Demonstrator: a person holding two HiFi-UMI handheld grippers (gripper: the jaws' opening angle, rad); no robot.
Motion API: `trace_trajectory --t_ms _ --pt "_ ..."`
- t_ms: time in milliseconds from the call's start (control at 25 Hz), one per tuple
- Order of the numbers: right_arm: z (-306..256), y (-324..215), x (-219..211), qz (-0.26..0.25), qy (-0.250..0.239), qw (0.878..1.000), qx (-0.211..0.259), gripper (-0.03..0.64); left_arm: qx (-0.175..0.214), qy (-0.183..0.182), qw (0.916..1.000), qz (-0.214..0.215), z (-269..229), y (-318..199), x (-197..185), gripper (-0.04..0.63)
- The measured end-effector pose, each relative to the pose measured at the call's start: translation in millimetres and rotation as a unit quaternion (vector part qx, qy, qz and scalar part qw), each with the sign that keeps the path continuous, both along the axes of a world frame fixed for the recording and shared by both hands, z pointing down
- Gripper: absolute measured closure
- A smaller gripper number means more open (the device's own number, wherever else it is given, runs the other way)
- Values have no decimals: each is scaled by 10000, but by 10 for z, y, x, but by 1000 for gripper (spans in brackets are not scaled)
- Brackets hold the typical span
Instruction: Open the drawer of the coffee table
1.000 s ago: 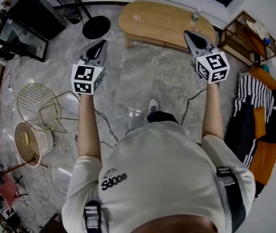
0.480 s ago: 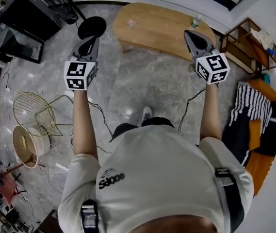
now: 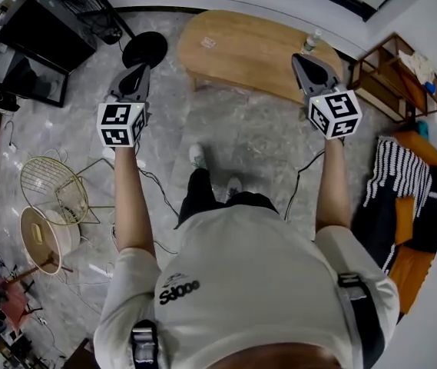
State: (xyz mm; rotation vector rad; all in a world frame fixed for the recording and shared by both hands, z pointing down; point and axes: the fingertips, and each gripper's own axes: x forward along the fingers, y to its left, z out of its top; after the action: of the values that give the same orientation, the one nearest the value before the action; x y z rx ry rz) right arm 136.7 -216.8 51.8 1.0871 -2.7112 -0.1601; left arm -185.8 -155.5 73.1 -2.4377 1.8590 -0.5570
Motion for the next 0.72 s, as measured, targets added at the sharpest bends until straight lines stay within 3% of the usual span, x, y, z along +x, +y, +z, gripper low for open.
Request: trace_trajectory --t_ms 440,720 --pt "228 -705 -310 472 359 9982 -74 620 -127 204 9983 530 363 -1118 -222 577" --pt "376 -1246 -334 875 370 9953 -159 620 -200 193 9951 948 548 -1867 -158 577"
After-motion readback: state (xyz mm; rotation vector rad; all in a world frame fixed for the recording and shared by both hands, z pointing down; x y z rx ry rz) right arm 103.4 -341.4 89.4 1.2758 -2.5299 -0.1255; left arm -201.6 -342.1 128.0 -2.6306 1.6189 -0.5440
